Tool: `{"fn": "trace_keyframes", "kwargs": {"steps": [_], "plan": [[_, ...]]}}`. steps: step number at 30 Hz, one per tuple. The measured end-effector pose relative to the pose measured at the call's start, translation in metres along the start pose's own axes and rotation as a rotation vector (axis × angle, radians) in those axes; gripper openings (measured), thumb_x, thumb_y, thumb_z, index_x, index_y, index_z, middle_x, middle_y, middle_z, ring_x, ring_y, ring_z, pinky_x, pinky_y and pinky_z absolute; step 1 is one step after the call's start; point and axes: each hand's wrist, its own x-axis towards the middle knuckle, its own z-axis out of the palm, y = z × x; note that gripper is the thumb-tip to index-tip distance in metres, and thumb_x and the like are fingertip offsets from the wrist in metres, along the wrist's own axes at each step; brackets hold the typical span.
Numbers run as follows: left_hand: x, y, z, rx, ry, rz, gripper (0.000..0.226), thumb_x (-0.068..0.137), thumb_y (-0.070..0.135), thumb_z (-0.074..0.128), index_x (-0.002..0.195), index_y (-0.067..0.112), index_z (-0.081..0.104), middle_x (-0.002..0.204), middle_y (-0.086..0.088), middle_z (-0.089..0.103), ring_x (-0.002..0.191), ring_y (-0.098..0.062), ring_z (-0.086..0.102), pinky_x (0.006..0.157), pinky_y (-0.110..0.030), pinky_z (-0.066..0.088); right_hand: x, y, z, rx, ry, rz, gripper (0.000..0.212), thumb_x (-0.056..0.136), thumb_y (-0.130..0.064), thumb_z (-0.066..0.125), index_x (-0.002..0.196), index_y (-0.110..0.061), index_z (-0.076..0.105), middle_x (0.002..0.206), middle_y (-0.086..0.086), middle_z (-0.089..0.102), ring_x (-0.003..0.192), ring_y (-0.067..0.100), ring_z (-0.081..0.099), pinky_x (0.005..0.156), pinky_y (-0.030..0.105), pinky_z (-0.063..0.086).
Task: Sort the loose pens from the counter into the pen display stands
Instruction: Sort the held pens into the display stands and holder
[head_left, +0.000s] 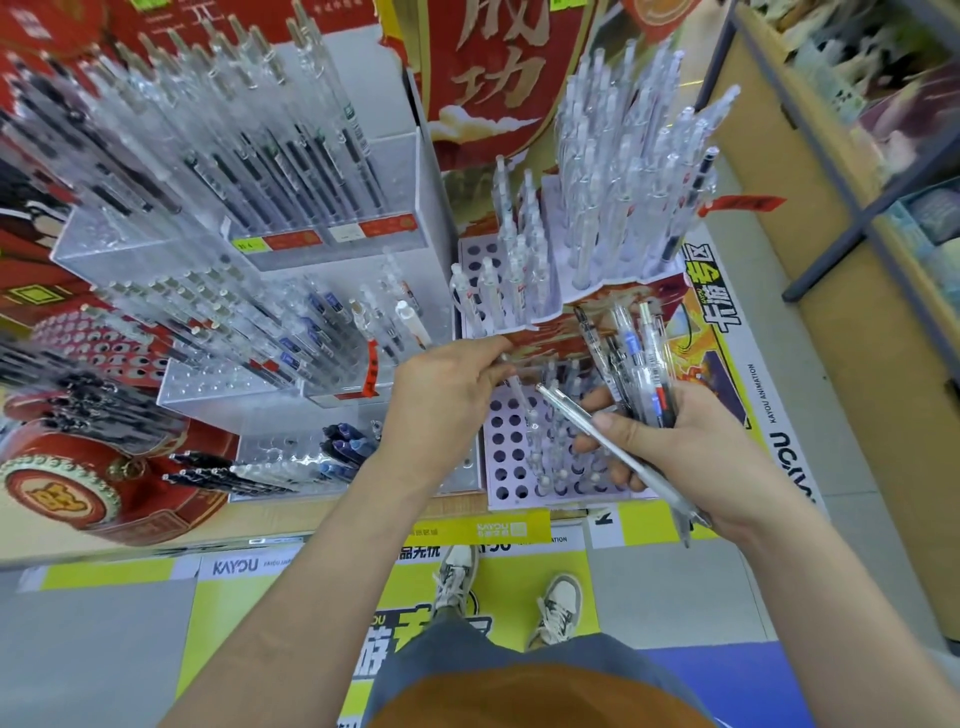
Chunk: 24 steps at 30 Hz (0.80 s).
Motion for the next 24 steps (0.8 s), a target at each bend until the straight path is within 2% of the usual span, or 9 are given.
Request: {"fn": "trace_keyframes", "kwargs": {"steps": [4, 9, 12, 15, 20, 24], "plan": [[-0.003, -0.003, 0.003, -0.005, -0.019, -0.018, 0.02, 0.075, 0.014, 0.069, 0.092, 0.006, 0.076, 0.076, -0.006, 0.074, 0.064, -0.02, 0.067, 0.064, -0.028, 0.052, -0.002, 0.002, -0.004, -0.034, 0.007, 0.0, 0.01, 0.093, -0.011, 0.061, 0.102, -0.006, 0.065, 0.082, 0.014, 0.074, 0.052, 0.022, 0.054, 0.051, 0.03, 0.048], [-0.01, -0.006, 0.016, -0.002, -0.212, 0.056, 0.024, 0.075, 0.0, 0.07, 0.098, 0.007, 0.075, 0.087, -0.008, 0.075, 0.079, -0.021, 0.071, 0.079, -0.016, 0.045, -0.004, 0.004, -0.005, -0.037, 0.039, -0.006, 0.01, 0.094, -0.014, 0.061, 0.101, -0.007, 0.063, 0.083, 0.013, 0.075, 0.052, 0.023, 0.052, 0.055, 0.037, 0.046], [-0.011, -0.007, 0.019, 0.006, -0.287, 0.062, 0.035, 0.08, -0.006, 0.061, 0.109, 0.009, 0.072, 0.1, -0.008, 0.074, 0.093, -0.022, 0.069, 0.086, -0.029, 0.053, -0.005, 0.008, -0.004, 0.051, 0.063, 0.026, 0.012, 0.094, -0.012, 0.06, 0.103, -0.005, 0.063, 0.084, 0.016, 0.074, 0.05, 0.021, 0.051, 0.052, 0.034, 0.044], [-0.006, -0.004, 0.019, 0.015, -0.265, -0.009, 0.025, 0.09, 0.005, 0.06, 0.112, 0.011, 0.071, 0.103, -0.008, 0.073, 0.096, -0.025, 0.067, 0.086, -0.021, 0.043, -0.009, 0.01, -0.002, 0.197, 0.069, 0.081, 0.014, 0.093, -0.008, 0.059, 0.105, -0.002, 0.064, 0.086, 0.02, 0.073, 0.051, 0.021, 0.05, 0.045, 0.027, 0.042], [0.004, 0.002, 0.016, 0.108, -0.356, -0.048, 0.024, 0.095, 0.024, 0.058, 0.112, 0.011, 0.068, 0.103, -0.007, 0.071, 0.097, -0.026, 0.063, 0.083, -0.036, 0.048, -0.014, 0.013, 0.001, 0.34, 0.019, 0.069, 0.024, 0.081, -0.015, 0.066, 0.103, -0.005, 0.067, 0.084, 0.019, 0.07, 0.051, 0.017, 0.048, 0.042, 0.022, 0.039], [0.007, -0.002, 0.011, 0.165, -0.411, -0.051, 0.027, 0.094, 0.036, 0.058, 0.108, 0.016, 0.07, 0.096, -0.004, 0.071, 0.091, -0.022, 0.063, 0.076, -0.035, 0.049, -0.016, 0.012, 0.003, 0.303, 0.033, 0.026, 0.033, 0.07, -0.021, 0.072, 0.1, -0.008, 0.066, 0.087, 0.018, 0.073, 0.058, 0.015, 0.057, 0.046, 0.021, 0.043]]}}
